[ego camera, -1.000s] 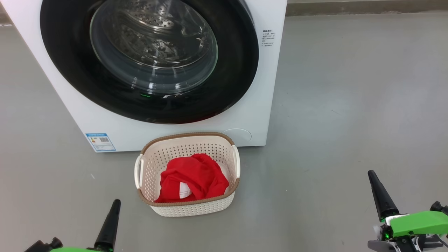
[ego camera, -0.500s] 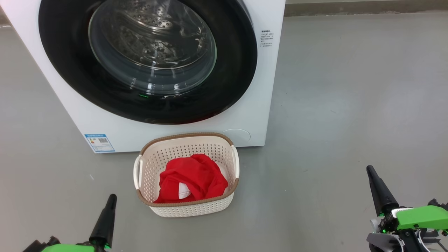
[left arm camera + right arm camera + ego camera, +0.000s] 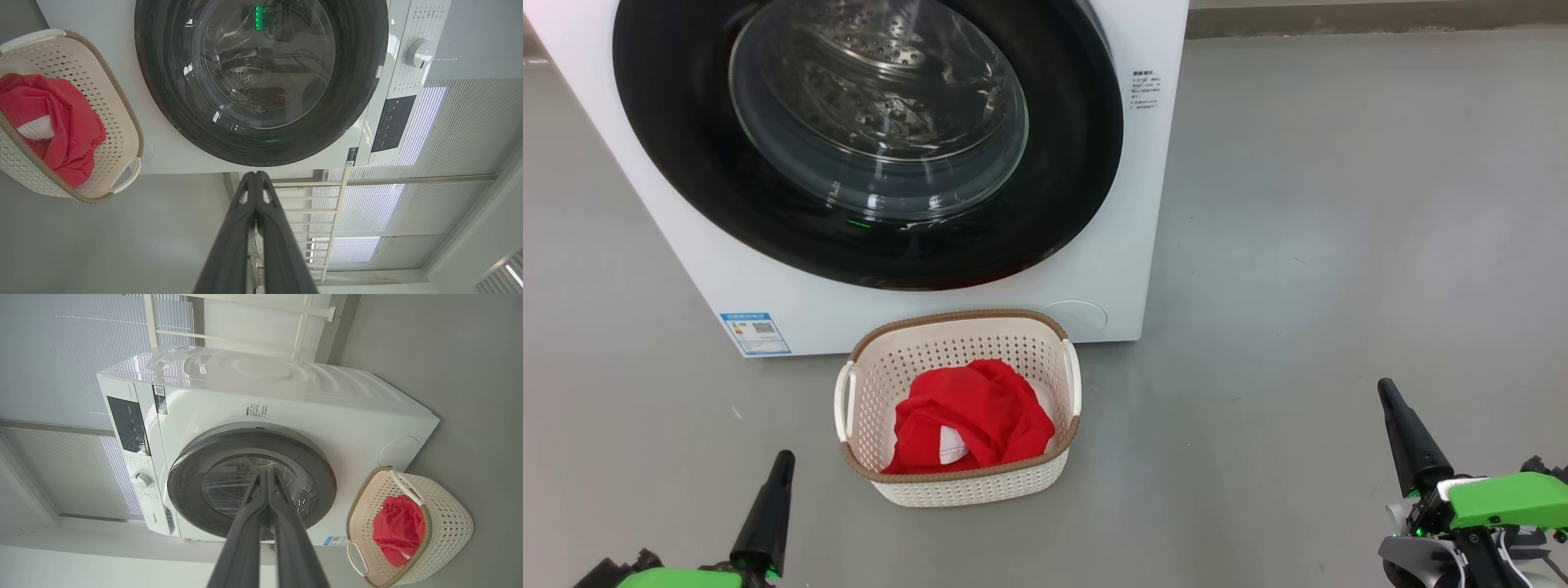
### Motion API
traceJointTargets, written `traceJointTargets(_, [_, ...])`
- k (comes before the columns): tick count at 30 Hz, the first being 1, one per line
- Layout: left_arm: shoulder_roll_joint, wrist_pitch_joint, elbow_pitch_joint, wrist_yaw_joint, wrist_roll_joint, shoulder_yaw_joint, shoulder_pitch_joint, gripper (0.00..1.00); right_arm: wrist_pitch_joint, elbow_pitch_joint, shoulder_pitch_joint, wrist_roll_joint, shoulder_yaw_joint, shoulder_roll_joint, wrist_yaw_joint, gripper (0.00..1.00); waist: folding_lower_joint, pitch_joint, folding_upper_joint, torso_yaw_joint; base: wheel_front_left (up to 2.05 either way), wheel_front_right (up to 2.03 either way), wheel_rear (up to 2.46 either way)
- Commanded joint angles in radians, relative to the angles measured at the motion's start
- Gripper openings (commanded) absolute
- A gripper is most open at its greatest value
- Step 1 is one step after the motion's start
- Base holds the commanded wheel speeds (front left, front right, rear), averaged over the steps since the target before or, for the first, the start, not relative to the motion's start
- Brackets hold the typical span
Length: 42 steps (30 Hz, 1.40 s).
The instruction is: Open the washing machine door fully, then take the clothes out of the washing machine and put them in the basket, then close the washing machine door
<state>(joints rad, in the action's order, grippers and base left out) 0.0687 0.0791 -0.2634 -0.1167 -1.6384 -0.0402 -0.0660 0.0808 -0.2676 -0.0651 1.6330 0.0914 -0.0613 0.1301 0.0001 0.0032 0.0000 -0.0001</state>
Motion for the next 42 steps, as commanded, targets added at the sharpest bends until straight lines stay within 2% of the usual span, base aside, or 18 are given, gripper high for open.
traceJointTargets(1, [0.007, 0.006, 0.020, -0.014, 0.001, -0.039, -0.039, 0.00, 0.005, 0.025, -0.040, 0.004, -0.011, -0.013, 0.001, 0.00, -0.0001, 0.000, 0.0000, 0.000, 0.00, 0.00, 0.00])
traceJointTargets(42, [-0.003, 0.017, 0.019, -0.014, 0.013, -0.053, -0.040, 0.00, 0.016, 0.024, -0.041, -0.008, 0.002, -0.004, 0.001, 0.00, -0.0001, 0.000, 0.0000, 0.000, 0.00, 0.00, 0.00])
